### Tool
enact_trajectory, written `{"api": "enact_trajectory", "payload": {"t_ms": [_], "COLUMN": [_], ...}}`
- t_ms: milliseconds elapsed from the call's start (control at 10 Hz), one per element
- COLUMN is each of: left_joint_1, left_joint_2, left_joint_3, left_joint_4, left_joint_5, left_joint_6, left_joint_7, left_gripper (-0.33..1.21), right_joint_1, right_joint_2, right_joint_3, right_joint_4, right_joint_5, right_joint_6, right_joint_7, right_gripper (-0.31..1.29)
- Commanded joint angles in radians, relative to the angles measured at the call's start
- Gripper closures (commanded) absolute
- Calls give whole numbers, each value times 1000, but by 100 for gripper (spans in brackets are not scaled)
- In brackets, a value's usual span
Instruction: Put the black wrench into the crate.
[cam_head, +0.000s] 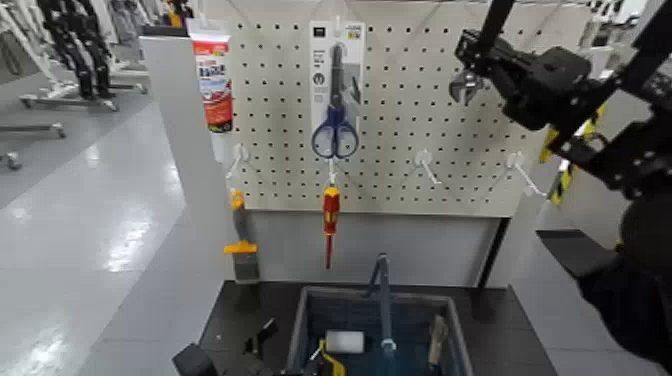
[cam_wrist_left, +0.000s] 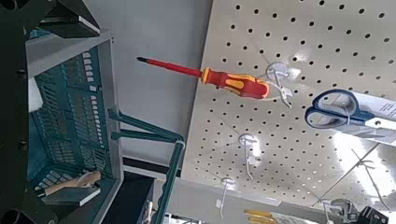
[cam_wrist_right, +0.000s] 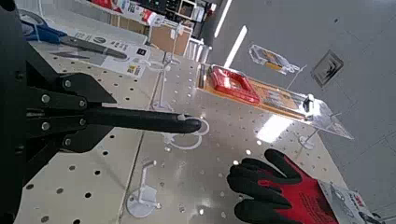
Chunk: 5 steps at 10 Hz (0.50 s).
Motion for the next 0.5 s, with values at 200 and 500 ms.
{"api": "enact_trajectory", "payload": {"t_ms": [200,500], "left_joint_1": [0,0], "left_joint_2": [0,0], "left_joint_3": [5,7], "left_joint_4": [0,0], "left_joint_5": [2,2], "left_joint_6": [0,0], "left_joint_7": [0,0], "left_gripper": [11,11], "right_joint_1": [197,366], "right_joint_2": [80,106], "right_joint_3": [-30,-40], "right_joint_4": [-40,-17], "right_joint_5": [10,11], "right_joint_6": [57,121], "right_joint_7": [-33,-68], "right_gripper": [111,112]}}
